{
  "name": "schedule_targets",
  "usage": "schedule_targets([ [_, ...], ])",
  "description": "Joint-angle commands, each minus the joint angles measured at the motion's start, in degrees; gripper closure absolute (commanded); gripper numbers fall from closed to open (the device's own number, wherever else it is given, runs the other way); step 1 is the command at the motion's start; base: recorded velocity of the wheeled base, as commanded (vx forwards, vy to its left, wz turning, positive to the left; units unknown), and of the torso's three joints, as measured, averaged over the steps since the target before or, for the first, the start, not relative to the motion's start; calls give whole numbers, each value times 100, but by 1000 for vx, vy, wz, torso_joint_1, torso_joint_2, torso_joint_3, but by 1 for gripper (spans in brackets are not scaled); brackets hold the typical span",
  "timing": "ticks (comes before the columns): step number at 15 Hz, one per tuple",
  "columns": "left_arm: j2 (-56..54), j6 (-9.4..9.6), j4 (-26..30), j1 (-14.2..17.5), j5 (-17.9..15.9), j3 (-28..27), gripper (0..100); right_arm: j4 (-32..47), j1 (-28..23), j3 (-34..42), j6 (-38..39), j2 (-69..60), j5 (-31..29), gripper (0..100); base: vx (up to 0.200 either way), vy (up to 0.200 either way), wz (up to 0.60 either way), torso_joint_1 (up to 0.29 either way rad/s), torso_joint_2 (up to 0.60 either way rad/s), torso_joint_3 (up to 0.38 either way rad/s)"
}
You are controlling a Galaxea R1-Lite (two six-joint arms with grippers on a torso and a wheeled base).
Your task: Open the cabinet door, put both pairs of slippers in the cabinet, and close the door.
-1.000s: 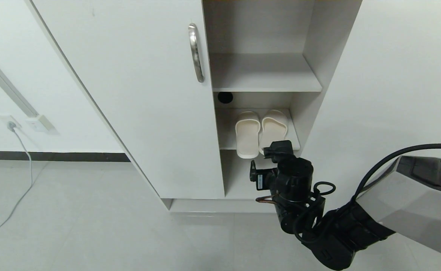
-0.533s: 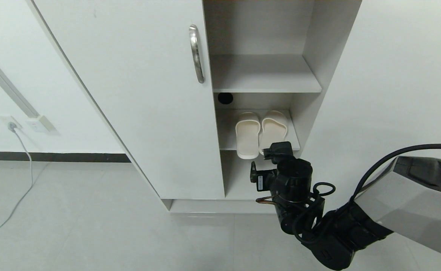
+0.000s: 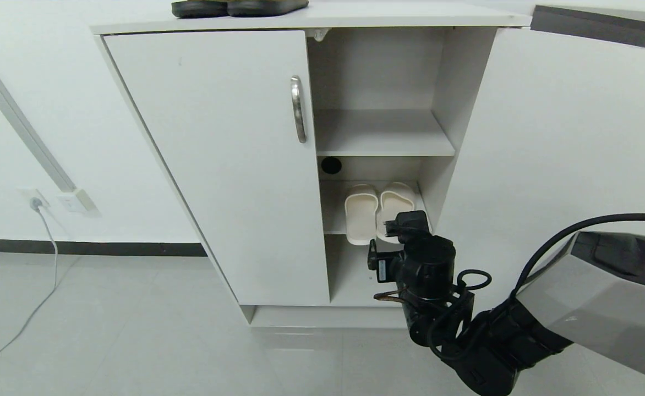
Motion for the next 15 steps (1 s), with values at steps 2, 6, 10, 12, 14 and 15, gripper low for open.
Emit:
schedule_targets([
  [2,9,-1,0,-4,0,0,100,-57,2,138,-5,2,4,0,0,0,0,-1,4,47],
  [6,9,-1,0,-4,9,0,100,-92,-7,226,-14,-68,48,0,0,0,0,0,0,0],
  [10,9,-1,0,4,9,0,100,-101,-7,305,-14,-68,56,0,0,0,0,0,0,0],
  [12,9,-1,0,4,0,0,100,-101,-7,305,-14,-59,65,0,0,0,0,0,0,0],
  [14,9,-10,0,-4,9,0,100,-101,-7,305,-14,-50,65,0,0,0,0,0,0,0],
  [15,9,-10,0,4,9,0,100,-101,-7,305,-14,-33,74,0,0,200,0,2,-2,2],
])
